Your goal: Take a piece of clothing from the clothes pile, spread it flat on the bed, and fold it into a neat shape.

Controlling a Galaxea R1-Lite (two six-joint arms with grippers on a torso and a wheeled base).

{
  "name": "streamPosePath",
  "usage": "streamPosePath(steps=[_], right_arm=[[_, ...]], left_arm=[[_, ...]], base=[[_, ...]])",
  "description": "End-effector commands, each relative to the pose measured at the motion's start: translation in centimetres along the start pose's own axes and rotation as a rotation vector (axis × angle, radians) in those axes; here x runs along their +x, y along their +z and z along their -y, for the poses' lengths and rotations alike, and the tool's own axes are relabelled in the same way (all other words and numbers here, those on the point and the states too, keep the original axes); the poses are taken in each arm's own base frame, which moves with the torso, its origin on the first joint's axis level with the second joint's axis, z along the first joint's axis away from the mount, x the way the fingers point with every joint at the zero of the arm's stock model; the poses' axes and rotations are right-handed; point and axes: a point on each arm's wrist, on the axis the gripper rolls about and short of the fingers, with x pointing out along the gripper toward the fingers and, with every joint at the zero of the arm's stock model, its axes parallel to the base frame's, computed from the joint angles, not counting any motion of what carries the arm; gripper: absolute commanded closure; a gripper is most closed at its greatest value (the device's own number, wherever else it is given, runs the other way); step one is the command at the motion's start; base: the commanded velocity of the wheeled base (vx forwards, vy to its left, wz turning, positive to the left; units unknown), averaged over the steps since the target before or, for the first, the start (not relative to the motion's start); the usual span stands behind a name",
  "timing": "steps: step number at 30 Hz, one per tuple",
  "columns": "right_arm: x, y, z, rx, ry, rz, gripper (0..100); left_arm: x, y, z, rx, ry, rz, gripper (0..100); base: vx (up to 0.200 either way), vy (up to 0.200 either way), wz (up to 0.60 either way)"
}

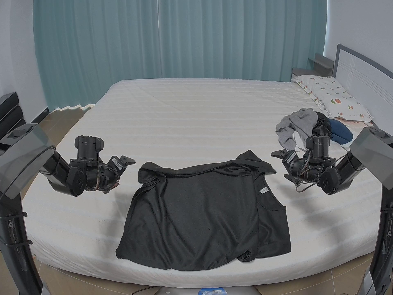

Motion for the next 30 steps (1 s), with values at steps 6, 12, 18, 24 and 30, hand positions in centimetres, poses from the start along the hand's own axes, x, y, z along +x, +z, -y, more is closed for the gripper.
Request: streamPosePath(steps=[6, 12, 18, 24, 30], right_arm=[[-2.8, -1.9, 1.3, -0.002, 0.041, -0.033, 0], [-2.6, -2.6, 1.3, -0.006, 0.047, -0.061, 0], [-2.5, -2.9, 1.2, -0.010, 0.048, -0.066, 0], [-2.2, -3.1, 1.5, -0.011, 0.038, -0.070, 0], [-2.2, -3.4, 1.4, -0.015, 0.040, -0.076, 0]], left_arm=[[-2.1, -3.0, -0.5, -0.125, -0.045, -0.040, 0], [-2.2, -3.8, -0.1, -0.140, -0.094, -0.099, 0], [-2.2, -3.9, 0.0, -0.138, -0.096, -0.103, 0], [-2.2, -3.8, 0.0, -0.140, -0.097, -0.099, 0], [-2.0, -3.7, -0.1, -0.141, -0.089, -0.086, 0]], base=[[0.000, 0.000, 0.00], [0.000, 0.000, 0.00], [0.000, -0.200, 0.00], [0.000, -0.133, 0.00], [0.000, 0.000, 0.00]])
